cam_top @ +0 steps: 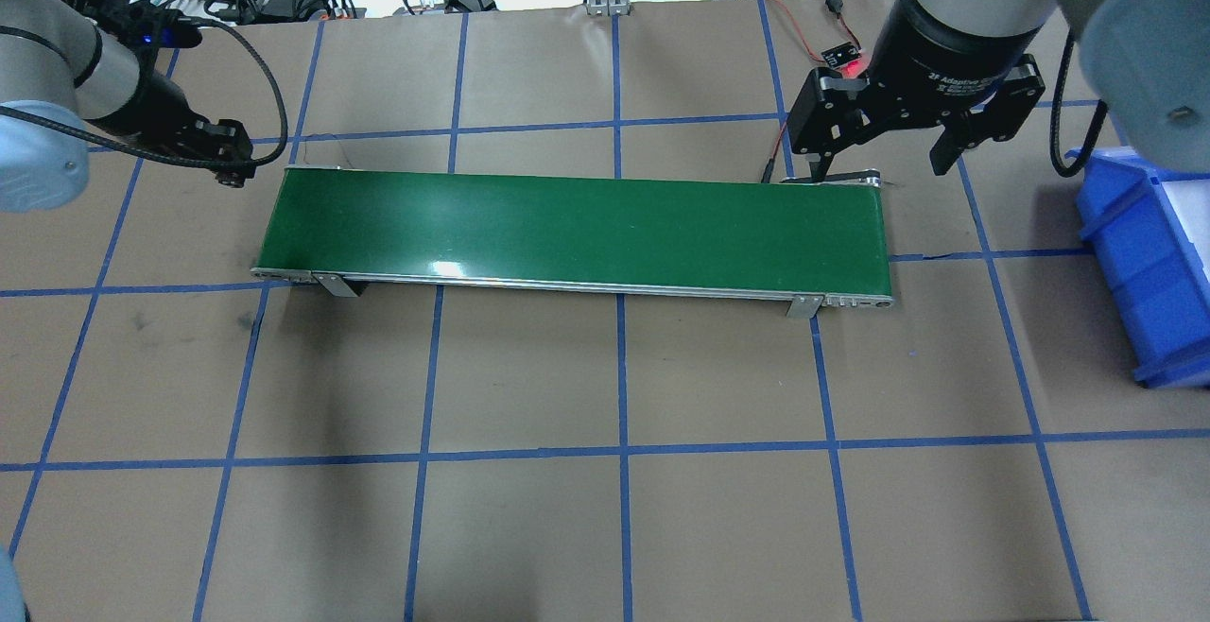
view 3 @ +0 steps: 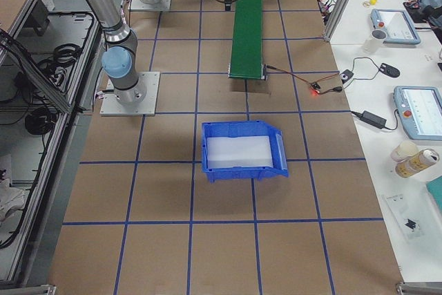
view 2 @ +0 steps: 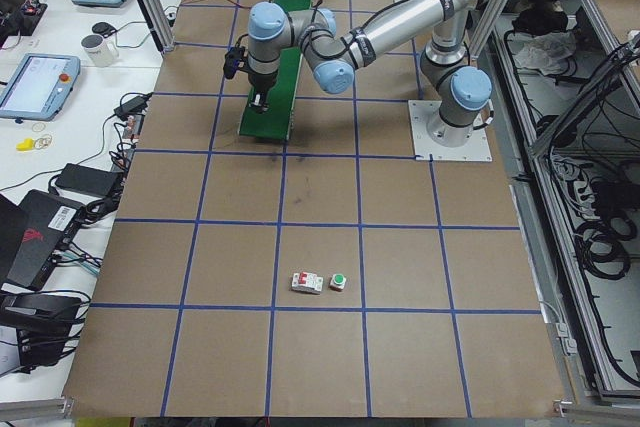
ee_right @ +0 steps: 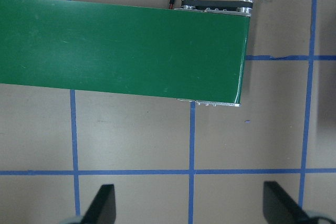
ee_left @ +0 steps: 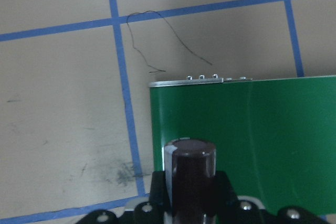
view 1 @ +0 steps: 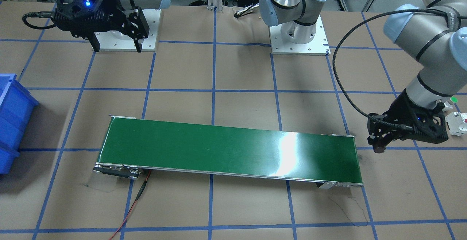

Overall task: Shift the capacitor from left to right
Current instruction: 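Carry the capacitor over the conveyor and set it on the belt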

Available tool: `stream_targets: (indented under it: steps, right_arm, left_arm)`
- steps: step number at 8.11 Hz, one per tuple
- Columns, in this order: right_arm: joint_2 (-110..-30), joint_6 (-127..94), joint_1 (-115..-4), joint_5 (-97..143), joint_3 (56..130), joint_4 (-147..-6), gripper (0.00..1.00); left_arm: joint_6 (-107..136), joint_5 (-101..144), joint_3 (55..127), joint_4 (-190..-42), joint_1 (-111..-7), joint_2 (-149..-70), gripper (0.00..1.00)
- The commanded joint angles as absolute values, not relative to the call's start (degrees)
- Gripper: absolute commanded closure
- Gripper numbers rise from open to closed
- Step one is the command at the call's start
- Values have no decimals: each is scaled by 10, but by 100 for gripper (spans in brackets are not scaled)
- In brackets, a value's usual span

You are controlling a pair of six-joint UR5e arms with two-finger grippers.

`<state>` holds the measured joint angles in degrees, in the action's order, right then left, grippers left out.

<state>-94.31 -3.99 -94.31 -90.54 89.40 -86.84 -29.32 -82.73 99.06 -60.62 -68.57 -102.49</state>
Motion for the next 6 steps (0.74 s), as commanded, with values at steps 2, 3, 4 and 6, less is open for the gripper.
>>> stream_targets:
  steps: [2,3,4,6]
  right_arm:
    - [-943,-43,-943,-905,895,-869,0]
    - [-942,-43,-943,-905,895,-869,0]
    - [-942,-44,-943,-905,895,-870,0]
    - [-942,-45,-943,-905,895,-872,0]
  left_arm:
    - [-222,-822,993,-585,-722,-1085,100]
    - [-222,-824,993,-586,-722,-1095,100]
    - [-222,-826,993,-587,-722,-1106,100]
    - [-223,-828,994,-588,-722,-1110,100]
